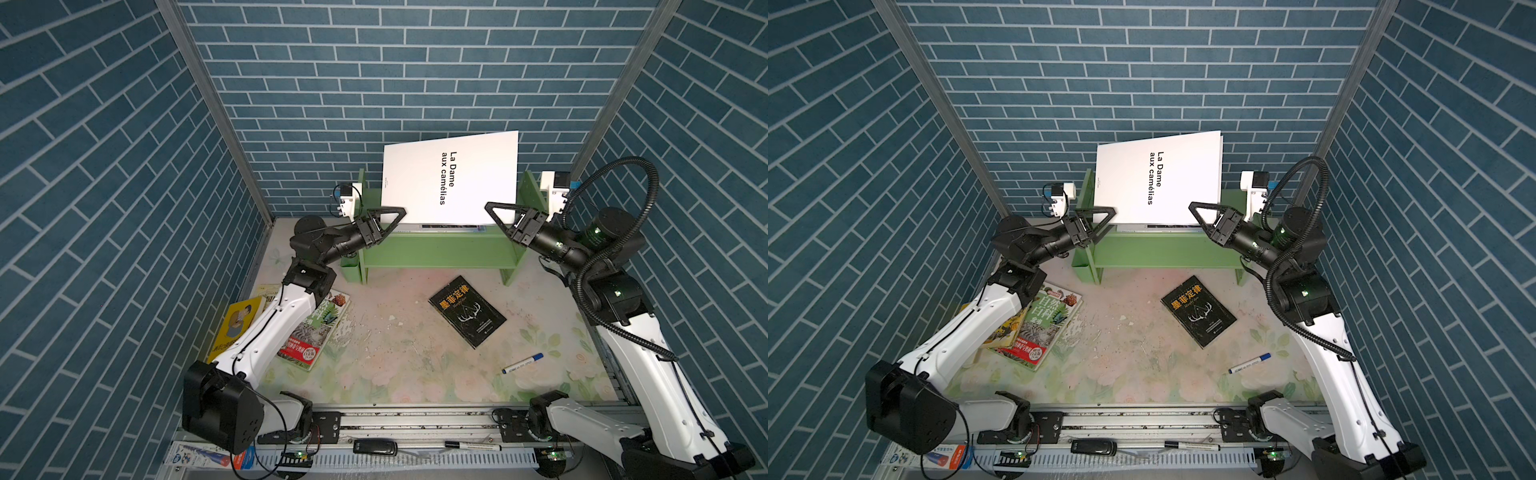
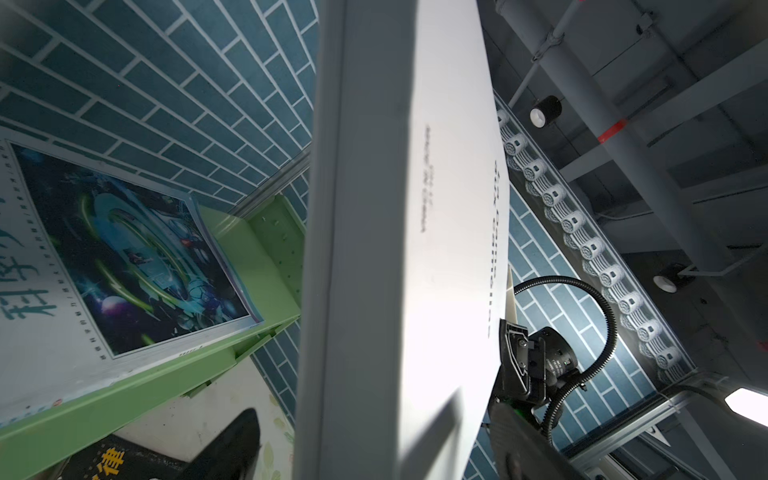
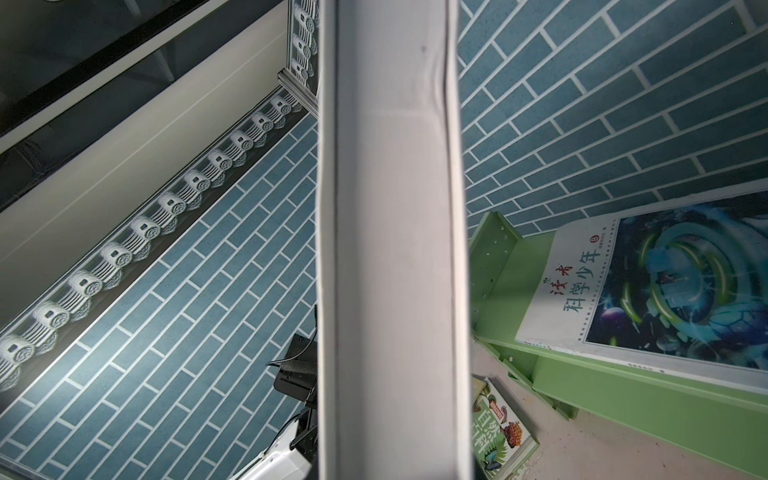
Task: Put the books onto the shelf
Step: 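Raise the white book above the shelf and tilt it over the magazine with both grippers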
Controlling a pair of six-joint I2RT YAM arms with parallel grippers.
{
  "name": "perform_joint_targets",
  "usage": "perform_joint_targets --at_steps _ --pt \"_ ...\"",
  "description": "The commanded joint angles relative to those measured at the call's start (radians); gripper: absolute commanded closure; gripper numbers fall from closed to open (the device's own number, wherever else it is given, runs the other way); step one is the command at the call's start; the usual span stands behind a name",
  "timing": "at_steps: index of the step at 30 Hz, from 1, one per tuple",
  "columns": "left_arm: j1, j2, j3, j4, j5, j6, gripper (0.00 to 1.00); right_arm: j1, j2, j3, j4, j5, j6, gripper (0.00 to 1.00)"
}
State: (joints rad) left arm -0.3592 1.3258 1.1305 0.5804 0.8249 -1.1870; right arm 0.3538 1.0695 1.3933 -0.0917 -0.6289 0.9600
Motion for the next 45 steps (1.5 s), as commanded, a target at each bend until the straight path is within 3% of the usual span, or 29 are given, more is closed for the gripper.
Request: perform_joint_targets --at_steps 1,11,16,21,24,28,32,38,45 --pt "0.009 0.01 0.026 0.087 0.026 -0.036 0.19 -0.013 0.01 -0.002 0.106 -0.053 0.069 0.8" --pt "0.015 0.028 0.095 0.042 0.046 -0.003 0.43 -0.04 0.091 0.036 0.102 -0.066 0.087 0.79" --pt "0.015 0.06 0.164 -0.074 0.02 0.059 0.55 -0.076 0.138 0.052 0.097 -0.028 0.06 0.77" --pt "0.017 0.124 0.246 -0.098 0.0 0.073 0.63 -0.116 0.2 0.078 0.082 0.012 0.041 0.6" --pt "0.019 0.168 0.295 -0.135 -0.042 0.073 0.75 -0.139 0.243 0.098 0.055 0.038 0.025 0.51" --pt "0.019 0.223 0.351 -0.171 -0.084 0.069 0.75 -0.17 0.291 0.125 -0.035 0.105 -0.015 0.36" --pt "0.019 0.264 0.396 -0.207 -0.105 0.066 0.75 -0.187 0.314 0.153 -0.158 0.201 -0.081 0.31" --pt "0.019 0.291 0.42 -0.289 -0.121 0.07 0.71 -0.193 0.322 0.161 -0.23 0.284 -0.167 0.3" --pt "0.019 0.252 0.407 -0.424 -0.164 0.121 0.69 -0.191 0.357 0.141 -0.155 0.242 -0.219 0.3"
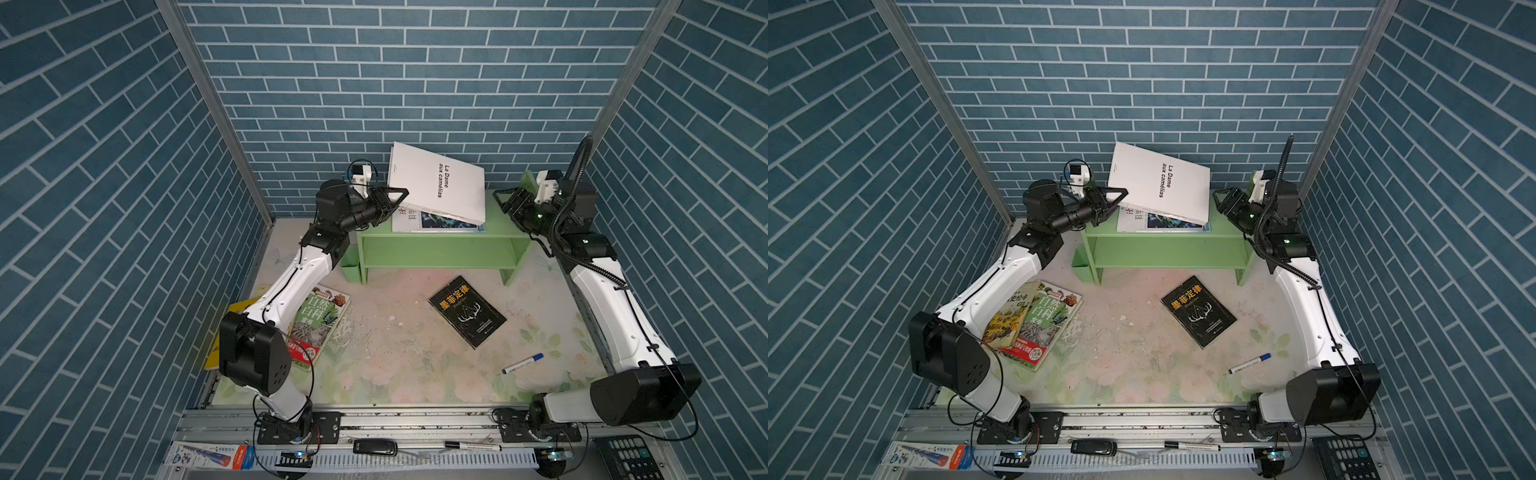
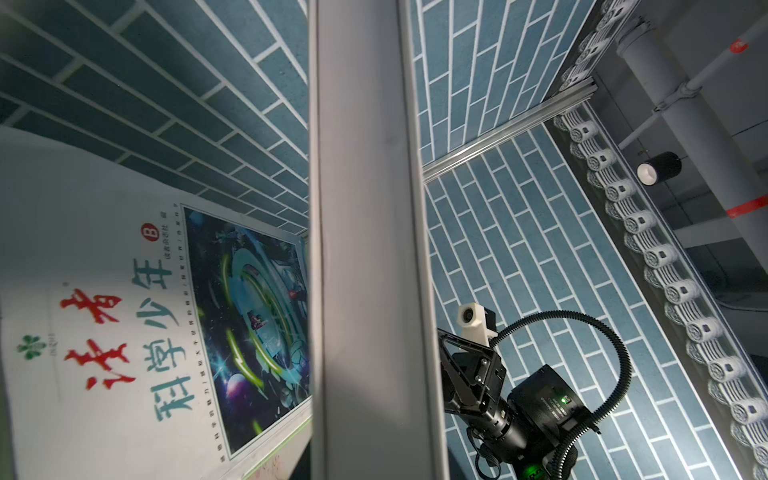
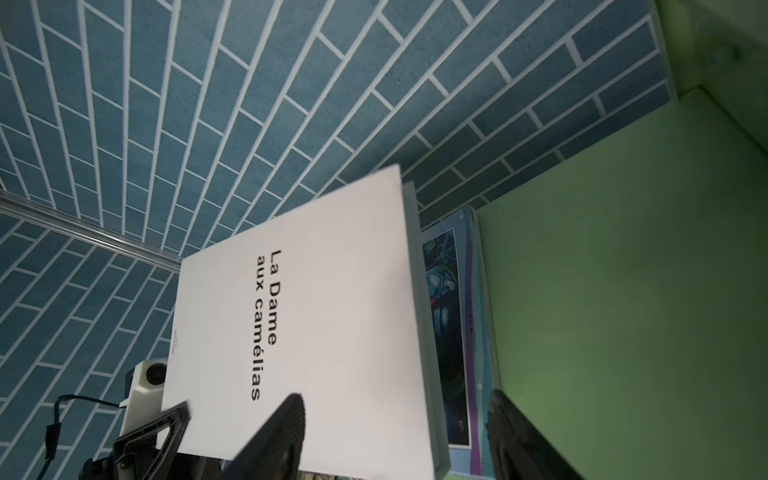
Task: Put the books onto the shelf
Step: 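Raise the white book above the shelf and tilt it over the magazine with both grippers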
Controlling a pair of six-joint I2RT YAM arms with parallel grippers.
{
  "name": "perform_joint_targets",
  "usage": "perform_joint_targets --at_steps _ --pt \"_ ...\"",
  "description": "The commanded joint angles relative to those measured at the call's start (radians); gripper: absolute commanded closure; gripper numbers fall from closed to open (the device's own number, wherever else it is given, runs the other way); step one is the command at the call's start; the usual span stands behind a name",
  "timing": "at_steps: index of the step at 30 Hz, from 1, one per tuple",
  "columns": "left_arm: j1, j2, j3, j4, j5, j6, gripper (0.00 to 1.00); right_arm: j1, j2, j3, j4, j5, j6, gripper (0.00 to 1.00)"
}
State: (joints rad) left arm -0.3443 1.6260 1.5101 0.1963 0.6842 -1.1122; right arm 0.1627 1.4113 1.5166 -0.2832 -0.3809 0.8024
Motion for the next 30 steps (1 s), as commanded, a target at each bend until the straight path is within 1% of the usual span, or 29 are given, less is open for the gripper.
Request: perform_joint_targets --at_steps 1,4,11,18,22,26,30 --pt "0.004 -0.054 0.024 -0.062 -0.032 0.048 0.69 0.0 0.022 0.017 0.042 -0.013 -0.067 0.3" --pt "0.004 -0.063 0.0 -0.076 -0.054 0.032 0.69 0.004 0.04 0.018 0.055 -0.019 -0.083 0.3" --pt "0.004 -0.059 -0.048 0.017 -0.107 -0.06 0.72 0.027 0.072 0.015 0.058 -0.009 -0.11 0.31" --pt "-0.005 -0.006 -0.019 0.113 -0.146 -0.173 0.75 0.031 0.079 0.014 0.063 0.003 -0.109 0.31" --pt "-0.019 0.023 -0.006 0.183 -0.196 -0.242 0.76 0.031 0.078 0.011 0.068 0.004 -0.102 0.31" --pt "-0.043 0.017 0.006 0.156 -0.259 -0.236 0.76 0.031 0.071 0.009 0.069 0.003 -0.106 0.31" --pt "-0.057 0.004 -0.014 0.132 -0.287 -0.234 0.76 0.031 0.067 0.012 0.07 0.02 -0.12 0.31"
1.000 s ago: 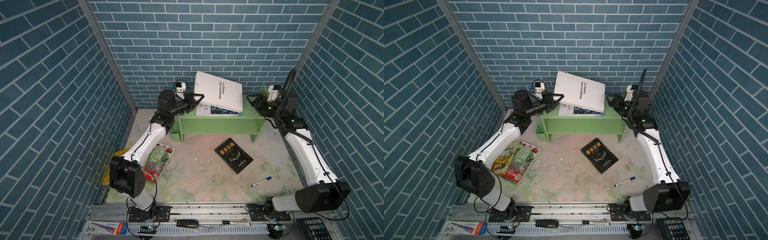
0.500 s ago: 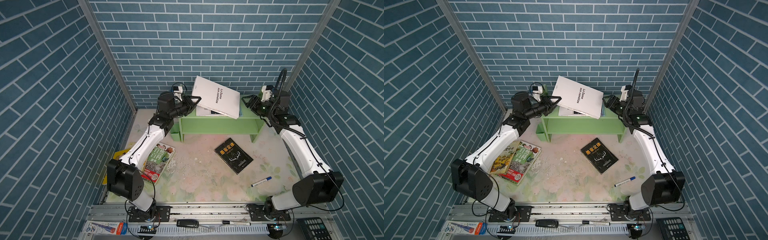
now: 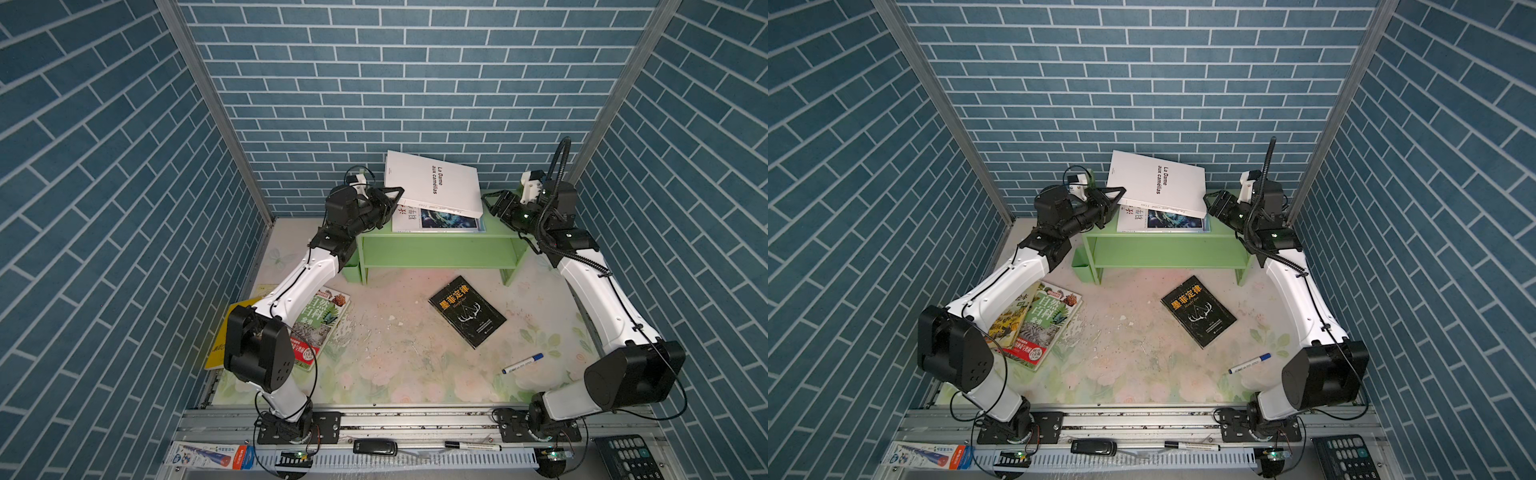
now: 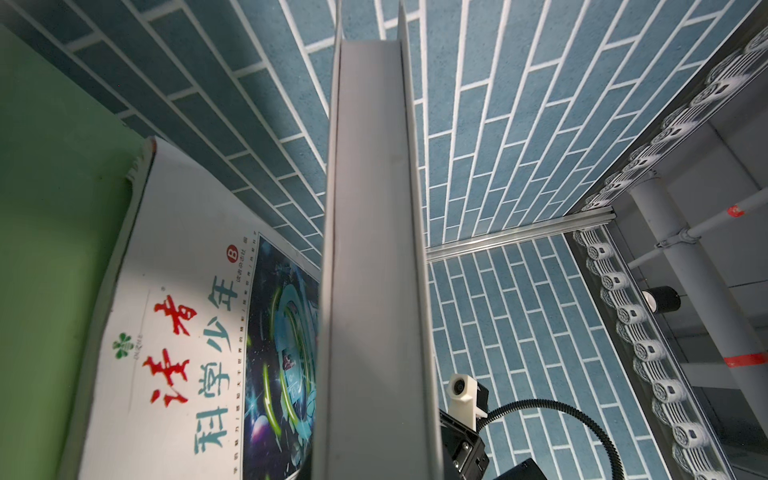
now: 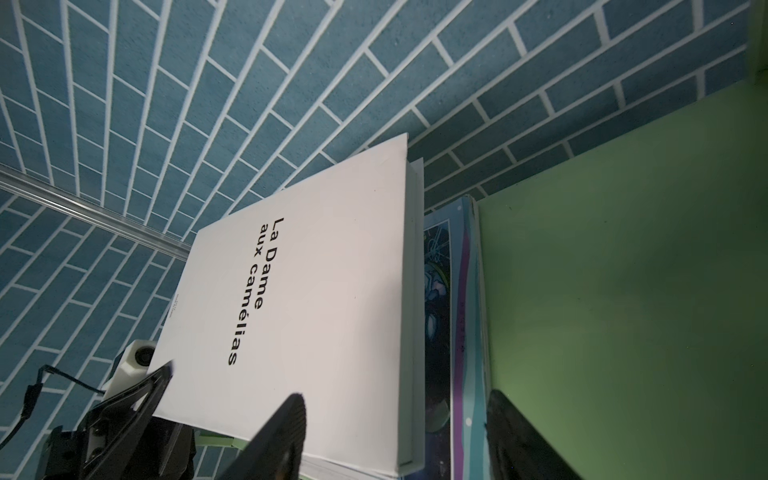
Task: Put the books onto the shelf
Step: 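Raise the white book above the shelf and tilt it over the magazine with both grippers, then lower the white book flat onto the magazine with both grippers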
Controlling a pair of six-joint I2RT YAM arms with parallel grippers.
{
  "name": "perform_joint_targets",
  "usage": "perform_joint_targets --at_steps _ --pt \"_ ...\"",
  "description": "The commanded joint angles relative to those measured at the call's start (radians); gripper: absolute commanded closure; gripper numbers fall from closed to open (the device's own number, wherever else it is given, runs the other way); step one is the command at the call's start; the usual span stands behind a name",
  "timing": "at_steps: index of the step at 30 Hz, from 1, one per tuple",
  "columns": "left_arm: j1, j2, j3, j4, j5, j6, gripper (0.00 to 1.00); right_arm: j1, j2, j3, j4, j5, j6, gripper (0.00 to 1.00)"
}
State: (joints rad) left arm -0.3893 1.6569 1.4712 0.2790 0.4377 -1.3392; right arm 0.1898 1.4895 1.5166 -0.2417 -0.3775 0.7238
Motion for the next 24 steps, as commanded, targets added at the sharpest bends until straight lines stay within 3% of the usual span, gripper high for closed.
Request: perform_joint_targets --at_steps 1,11,24 --pt "-0.017 -0.033 0.013 0.047 -0.049 -0.01 0.76 0.004 -0.009 0.014 0.03 0.021 -0.045 0.31" --pt "-0.054 -0.07 -0.056 0.043 -0.118 -0.006 0.76 0.02 0.043 0.037 0.043 0.026 -0.082 0.31" --pt "-0.063 -0.083 -0.093 0.038 -0.106 -0.006 0.76 0.045 0.068 0.037 0.009 0.07 -0.113 0.32"
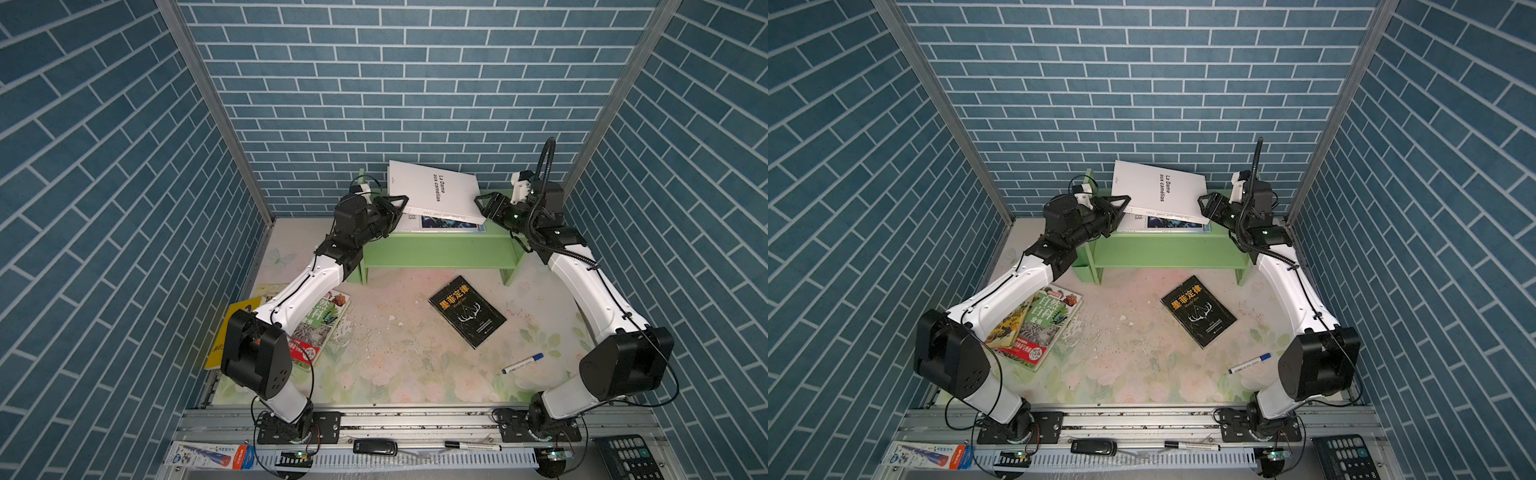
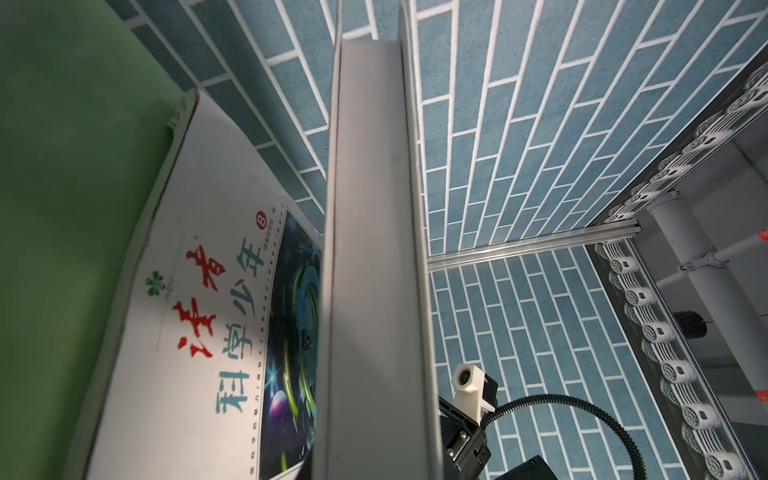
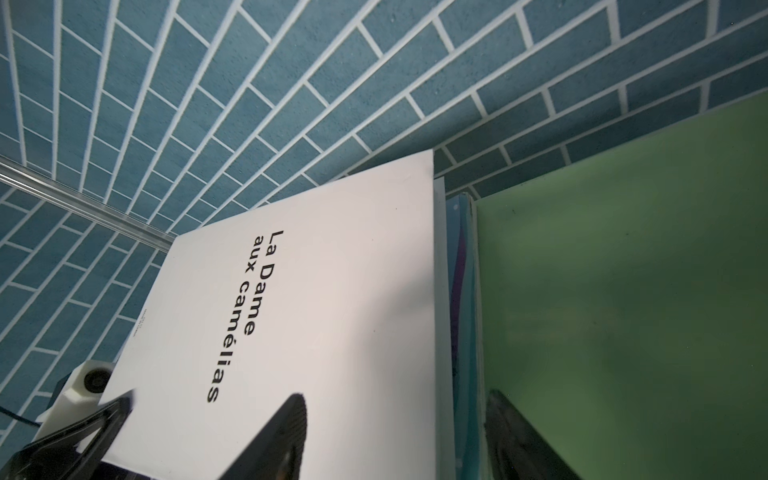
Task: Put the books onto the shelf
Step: 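Lower the white book flat onto the magazine with both grippers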
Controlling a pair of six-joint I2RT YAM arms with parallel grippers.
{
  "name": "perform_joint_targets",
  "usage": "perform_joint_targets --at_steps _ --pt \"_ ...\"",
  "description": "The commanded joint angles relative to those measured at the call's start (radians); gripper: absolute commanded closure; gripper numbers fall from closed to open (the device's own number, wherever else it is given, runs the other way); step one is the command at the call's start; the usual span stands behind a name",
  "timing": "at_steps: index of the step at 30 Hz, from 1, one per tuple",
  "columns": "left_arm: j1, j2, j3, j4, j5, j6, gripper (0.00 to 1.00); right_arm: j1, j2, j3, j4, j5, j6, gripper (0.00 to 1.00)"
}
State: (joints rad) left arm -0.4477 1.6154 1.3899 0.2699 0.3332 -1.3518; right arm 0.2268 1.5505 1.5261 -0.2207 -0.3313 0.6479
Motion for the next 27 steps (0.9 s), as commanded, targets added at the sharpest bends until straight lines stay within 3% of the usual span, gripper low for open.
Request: perform_joint_targets --at_steps 1,27 --pt "-0.004 -0.042 -0.014 0.048 0.001 0.004 0.76 0.008 0.006 0.027 -0.013 0.026 -0.039 0.32" --pt "-0.004 -0.03 -0.041 0.045 0.042 -0.023 0.76 0.025 0.022 0.034 -0.04 0.062 -0.048 0.32"
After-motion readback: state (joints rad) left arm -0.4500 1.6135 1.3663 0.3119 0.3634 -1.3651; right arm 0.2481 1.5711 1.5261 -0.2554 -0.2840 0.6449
